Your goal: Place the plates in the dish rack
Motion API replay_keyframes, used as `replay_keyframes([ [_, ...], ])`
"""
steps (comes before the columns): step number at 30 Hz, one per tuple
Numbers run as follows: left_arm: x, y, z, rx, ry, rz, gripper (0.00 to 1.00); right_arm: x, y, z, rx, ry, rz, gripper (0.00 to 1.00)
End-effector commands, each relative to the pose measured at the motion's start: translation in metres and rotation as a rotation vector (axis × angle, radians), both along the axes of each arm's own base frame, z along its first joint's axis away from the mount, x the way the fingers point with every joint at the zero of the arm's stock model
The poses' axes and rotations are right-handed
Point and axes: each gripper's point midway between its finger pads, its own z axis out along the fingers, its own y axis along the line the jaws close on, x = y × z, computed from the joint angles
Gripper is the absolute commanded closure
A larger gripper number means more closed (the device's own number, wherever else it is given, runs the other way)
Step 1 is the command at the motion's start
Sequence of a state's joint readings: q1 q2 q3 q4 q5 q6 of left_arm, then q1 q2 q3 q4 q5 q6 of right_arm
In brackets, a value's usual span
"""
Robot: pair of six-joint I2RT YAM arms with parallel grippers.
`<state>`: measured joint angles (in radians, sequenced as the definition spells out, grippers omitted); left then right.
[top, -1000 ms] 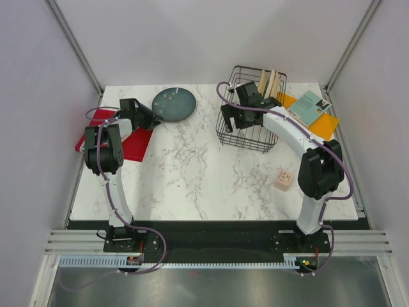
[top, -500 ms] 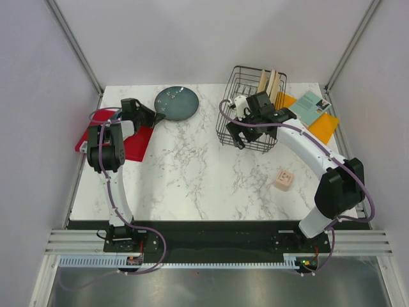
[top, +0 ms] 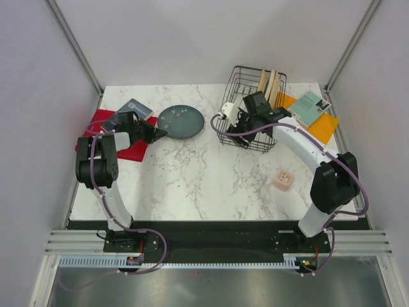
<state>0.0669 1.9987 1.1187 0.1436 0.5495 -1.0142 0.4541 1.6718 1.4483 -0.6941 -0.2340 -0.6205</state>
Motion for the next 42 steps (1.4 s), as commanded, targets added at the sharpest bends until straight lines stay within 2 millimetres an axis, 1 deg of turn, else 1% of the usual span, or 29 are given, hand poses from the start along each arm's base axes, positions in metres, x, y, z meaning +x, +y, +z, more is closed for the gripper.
replay_keyframes([
  [1,-0.035,-0.012,0.044,-0.036,-0.076,-0.116,0.98,0.005,0.008,-0.007,-0.02,-0.002,0.111,0.26],
  [2,-0.039,-0.011,0.045,-0.034,-0.075,-0.117,0.98,0.008,0.008,-0.008,-0.02,0.0,0.11,0.27],
  [3,-0.048,-0.012,0.048,-0.032,-0.079,-0.119,0.98,0.01,0.007,-0.013,-0.024,0.009,0.12,0.3],
  [6,-0.061,-0.01,0.047,-0.018,-0.074,-0.108,0.98,0.014,0.007,-0.017,-0.037,-0.002,0.158,0.35],
  [7,-0.062,-0.009,0.045,-0.008,-0.076,-0.1,0.98,0.014,0.008,-0.017,-0.038,-0.005,0.172,0.36],
  [8,-0.066,-0.008,0.041,0.003,-0.073,-0.1,0.98,0.017,0.009,-0.016,-0.041,-0.015,0.184,0.41],
  [10,-0.068,-0.005,0.044,0.026,-0.089,-0.092,0.98,0.018,0.008,-0.016,-0.061,-0.03,0.227,0.49],
  [11,-0.071,-0.004,0.042,0.037,-0.092,-0.096,0.98,0.021,0.008,-0.015,-0.067,-0.036,0.238,0.58],
  [13,-0.072,-0.004,0.047,0.05,-0.109,-0.093,0.98,0.02,0.007,-0.013,-0.086,-0.045,0.282,0.68],
  [14,-0.075,-0.003,0.046,0.057,-0.108,-0.093,0.98,0.02,0.008,-0.014,-0.088,-0.045,0.296,0.78],
  [16,-0.076,-0.001,0.051,0.073,-0.128,-0.085,0.98,0.017,0.008,-0.014,-0.097,-0.04,0.326,0.88],
  [17,-0.078,-0.001,0.05,0.079,-0.127,-0.085,0.98,0.017,0.009,-0.014,-0.097,-0.043,0.342,0.94],
  [18,-0.079,0.0,0.05,0.082,-0.127,-0.083,0.98,0.016,0.008,-0.015,-0.098,-0.038,0.346,0.97],
  [20,-0.082,0.001,0.051,0.087,-0.13,-0.08,0.98,0.015,0.007,-0.018,-0.105,-0.03,0.358,0.99],
  [21,-0.084,0.001,0.051,0.089,-0.13,-0.082,0.98,0.014,0.006,-0.02,-0.111,-0.022,0.359,0.98],
  [22,-0.084,0.001,0.051,0.091,-0.132,-0.084,0.98,0.015,0.006,-0.018,-0.113,-0.021,0.356,0.95],
  [24,-0.087,0.002,0.05,0.095,-0.129,-0.084,0.98,0.014,0.007,-0.02,-0.114,0.002,0.35,0.85],
  [25,-0.087,0.002,0.05,0.095,-0.131,-0.082,0.98,0.015,0.008,-0.016,-0.107,-0.005,0.346,0.81],
  [26,-0.088,0.002,0.049,0.096,-0.128,-0.081,0.98,0.015,0.009,-0.01,-0.1,-0.019,0.347,0.74],
  [28,-0.089,0.002,0.049,0.093,-0.124,-0.079,0.98,0.014,0.009,-0.005,-0.092,-0.031,0.359,0.71],
  [30,-0.089,0.003,0.049,0.091,-0.127,-0.075,0.98,0.013,0.008,-0.007,-0.104,-0.028,0.358,0.7],
  [33,-0.088,0.003,0.05,0.093,-0.13,-0.072,0.98,0.014,0.003,-0.021,-0.137,0.007,0.348,0.68],
  [35,-0.089,0.004,0.051,0.095,-0.136,-0.073,0.98,0.015,0.001,-0.035,-0.156,0.038,0.349,0.67],
  [36,-0.089,0.003,0.051,0.096,-0.136,-0.074,0.98,0.014,0.001,-0.039,-0.164,0.05,0.356,0.68],
  [38,-0.092,0.005,0.05,0.099,-0.134,-0.07,0.98,0.017,0.002,-0.045,-0.168,0.066,0.364,0.8],
  [39,-0.092,0.006,0.05,0.101,-0.135,-0.066,0.98,0.018,0.003,-0.045,-0.165,0.069,0.369,0.85],
  [40,-0.094,0.006,0.049,0.103,-0.134,-0.068,0.98,0.02,0.005,-0.041,-0.161,0.056,0.38,0.95],
  [41,-0.095,0.007,0.049,0.105,-0.133,-0.064,0.98,0.02,0.008,-0.038,-0.148,0.049,0.391,1.0],
  [42,-0.096,0.008,0.048,0.109,-0.133,-0.06,0.98,0.022,0.009,-0.034,-0.144,0.038,0.396,1.0],
])
